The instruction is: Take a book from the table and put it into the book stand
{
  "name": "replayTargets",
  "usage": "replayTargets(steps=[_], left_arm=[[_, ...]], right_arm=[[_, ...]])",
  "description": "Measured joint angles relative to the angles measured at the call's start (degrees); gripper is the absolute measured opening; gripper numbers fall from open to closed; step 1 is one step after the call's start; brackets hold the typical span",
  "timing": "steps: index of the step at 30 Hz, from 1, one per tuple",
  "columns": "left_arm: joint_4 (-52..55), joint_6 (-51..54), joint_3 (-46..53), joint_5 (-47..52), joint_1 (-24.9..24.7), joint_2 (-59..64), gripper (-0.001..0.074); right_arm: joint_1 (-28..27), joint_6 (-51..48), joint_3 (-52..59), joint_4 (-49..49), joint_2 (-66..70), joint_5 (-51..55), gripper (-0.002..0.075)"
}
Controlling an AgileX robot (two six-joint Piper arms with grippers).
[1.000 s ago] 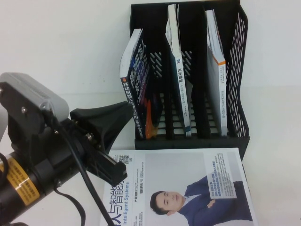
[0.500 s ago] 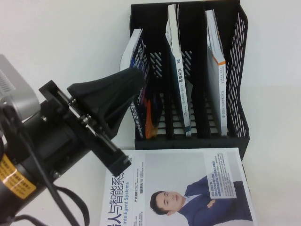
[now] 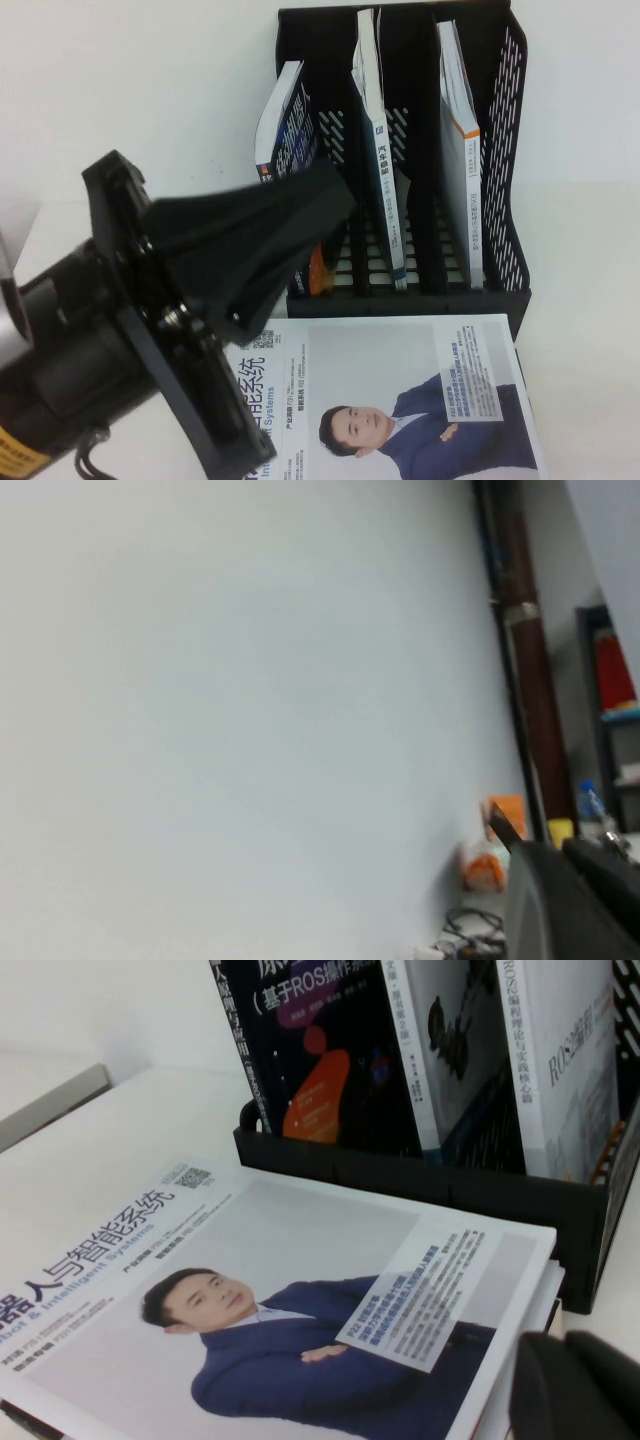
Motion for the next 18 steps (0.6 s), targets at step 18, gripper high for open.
replayTargets(steps=[18], left_arm=[[-12.6,7.4,0.0,43.7,0.1,-15.4,-0.0002]], right_arm=[[0.0,-0.1,0.0,0.0,0.0,0.0,-0.0001]])
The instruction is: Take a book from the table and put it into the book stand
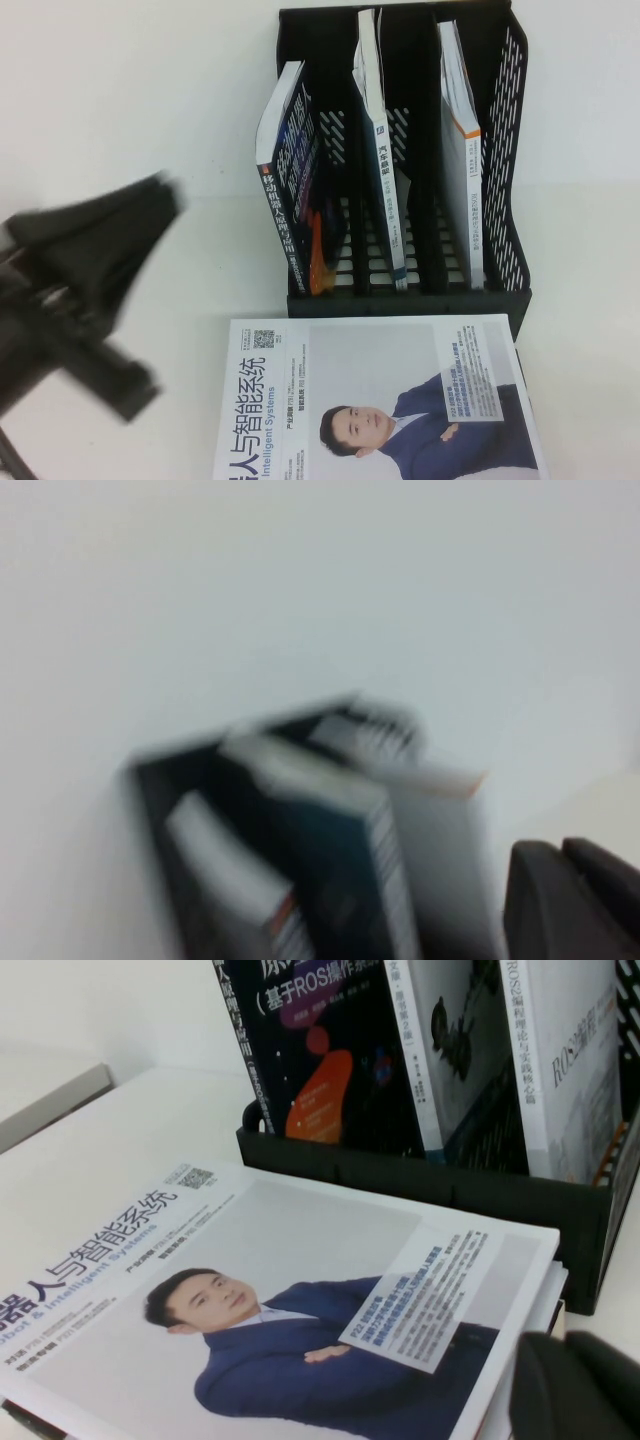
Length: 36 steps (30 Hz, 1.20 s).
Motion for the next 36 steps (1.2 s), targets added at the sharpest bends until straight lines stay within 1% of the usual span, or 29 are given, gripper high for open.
replayTargets(steps=[3,6,9,13,19,23,27,32,34,36], left_arm=[[-1.5,0.0,0.0,14.5,1.6,-4.8,-0.0002],[-2.2,0.0,0.9,25.4,4.7,-9.3,-0.0002],[-2.6,0.0,4.3,30.0,9.5,-13.3,-0.0002],[-3.1,-2.9,11.5,27.3,16.3,-19.0,-0.0002],[-3.1,-11.7,24.7,15.2,26.6,-27.9,-0.0002],[-3.1,-19.2,32.8,7.8,31.9,-31.4,-0.0002],[-1.6,-22.7,34.3,5.3,34.1,-31.9,-0.0002],[-0.9,-23.8,34.3,5.4,34.1,-31.9,-0.0002],[-1.9,-21.8,34.3,5.8,34.1,-31.9,-0.0002],[-6.4,-15.3,34.3,6.7,34.1,-32.0,-0.0002]], right_arm=[[0.0,0.0,0.0,0.0,0.0,0.0,-0.0001],[0.0,0.0,0.0,0.0,0.0,0.0,-0.0001],[0.0,0.0,0.0,0.0,0.0,0.1,-0.0001],[0.0,0.0,0.0,0.0,0.0,0.1,-0.0001],[0.0,0.0,0.0,0.0,0.0,0.4,-0.0001],[0.0,0.0,0.0,0.0,0.0,0.4,-0.0001],[0.0,0.0,0.0,0.0,0.0,0.4,-0.0001],[0.0,0.0,0.0,0.0,0.0,0.4,-0.0001],[0.0,0.0,0.0,0.0,0.0,0.5,-0.0001],[0.0,0.0,0.0,0.0,0.0,0.5,-0.0001]])
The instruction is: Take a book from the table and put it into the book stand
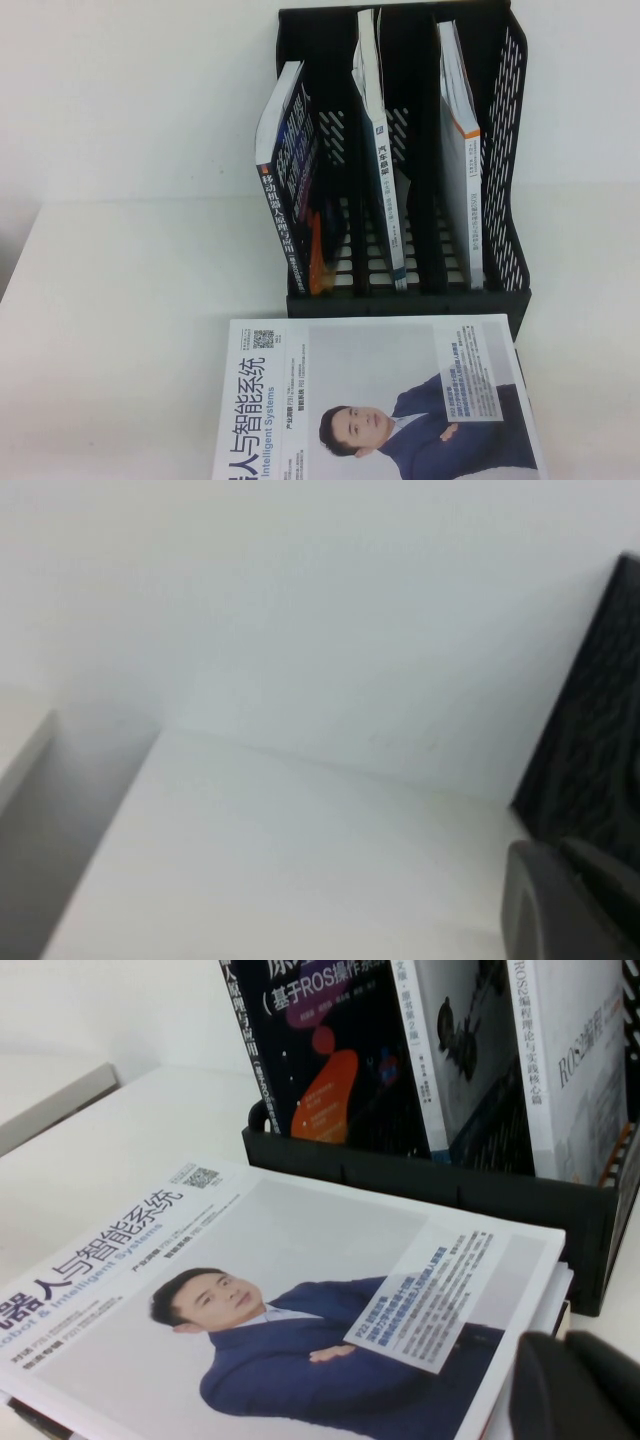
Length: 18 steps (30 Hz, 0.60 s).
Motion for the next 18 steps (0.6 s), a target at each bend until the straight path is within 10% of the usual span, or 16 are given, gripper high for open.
replayTargets(steps=[6,18], left_arm=[[-18.6,21.3,0.0,8.4,0.0,-0.6,-0.0002],[-22.0,32.1,-0.1,25.5,0.0,-9.6,-0.0002]], right_arm=[[0.0,0.0,0.0,0.0,0.0,0.1,-0.0001],[0.0,0.0,0.0,0.0,0.0,0.2,-0.0002]])
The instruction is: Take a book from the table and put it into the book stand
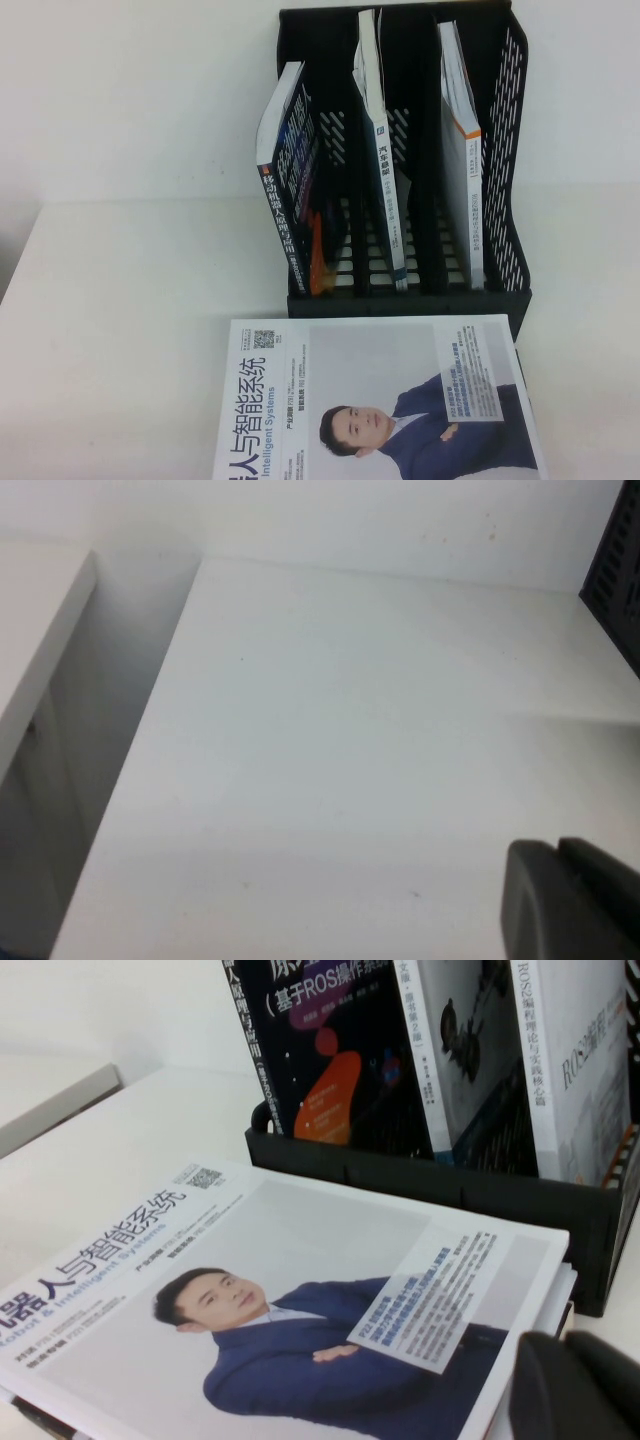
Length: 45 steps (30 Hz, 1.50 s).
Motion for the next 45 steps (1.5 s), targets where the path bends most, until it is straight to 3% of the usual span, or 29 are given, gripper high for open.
replayTargets(steps=[10,41,45], left_arm=[[0.0,6.3,0.0,0.1,0.0,-0.1,-0.0002],[0.0,6.0,0.0,0.2,0.0,-0.1,-0.0002],[0.0,6.0,0.0,0.2,0.0,-0.1,-0.0002]], right_arm=[[0.0,0.0,0.0,0.0,0.0,0.0,-0.0002],[0.0,0.0,0.0,0.0,0.0,0.0,-0.0002],[0.0,0.0,1.6,0.0,-0.6,-3.8,-0.0002]])
